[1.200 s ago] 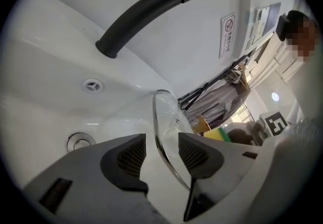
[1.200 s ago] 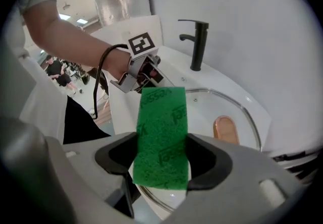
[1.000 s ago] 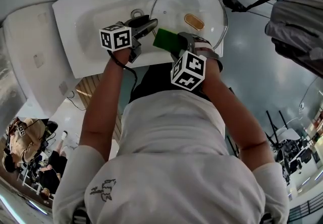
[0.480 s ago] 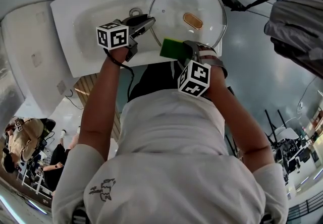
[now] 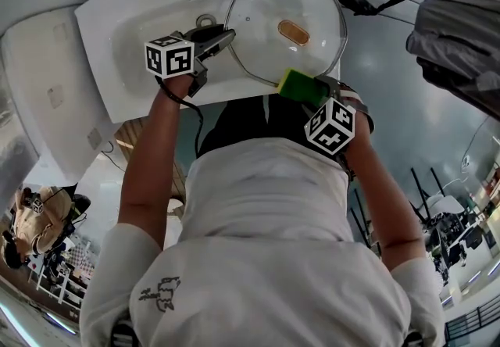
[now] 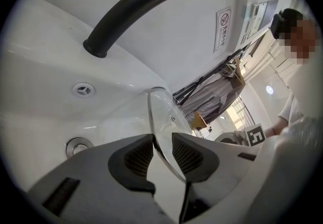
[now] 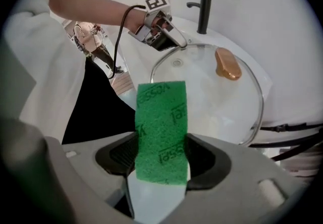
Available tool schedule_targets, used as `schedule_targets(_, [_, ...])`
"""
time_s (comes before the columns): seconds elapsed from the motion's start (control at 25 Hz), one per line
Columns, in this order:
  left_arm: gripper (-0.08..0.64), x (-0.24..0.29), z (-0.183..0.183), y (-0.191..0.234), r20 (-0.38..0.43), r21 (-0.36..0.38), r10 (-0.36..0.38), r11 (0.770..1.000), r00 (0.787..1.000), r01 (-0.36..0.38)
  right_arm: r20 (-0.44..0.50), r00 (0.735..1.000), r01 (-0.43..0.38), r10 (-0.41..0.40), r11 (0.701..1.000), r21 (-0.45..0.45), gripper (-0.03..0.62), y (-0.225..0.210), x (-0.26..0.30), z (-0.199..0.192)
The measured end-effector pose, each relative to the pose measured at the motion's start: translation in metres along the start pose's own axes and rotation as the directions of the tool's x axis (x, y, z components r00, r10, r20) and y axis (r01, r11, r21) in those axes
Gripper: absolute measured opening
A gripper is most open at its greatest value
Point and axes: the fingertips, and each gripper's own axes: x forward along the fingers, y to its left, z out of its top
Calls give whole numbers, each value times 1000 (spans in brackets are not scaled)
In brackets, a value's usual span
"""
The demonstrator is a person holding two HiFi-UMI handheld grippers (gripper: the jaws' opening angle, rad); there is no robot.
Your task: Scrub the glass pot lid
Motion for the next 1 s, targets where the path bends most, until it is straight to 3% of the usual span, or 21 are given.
schedule_targets(0.28, [118,0,1,0,5,-9,15,1000,1000,-15,190,977,97,-97,995,10,289,-46,-21,104])
schedule_targets(0.4, [118,1,0,-1,5,-11,21,1000,1000,-21,196,973,121,-124,992,31,290,-52,-13,123])
schedule_targets(0.68, [115,0,-1,-1,-11,-11,12,1000,1000,-12,175,978,98,-112,991,87,287,-51,-12,90])
schedule_targets(1.0, [112,-1,-1,-1,-21,-12,14,1000,1000,-15,77,995,56,-71,982,178,285,-63,-13,-13])
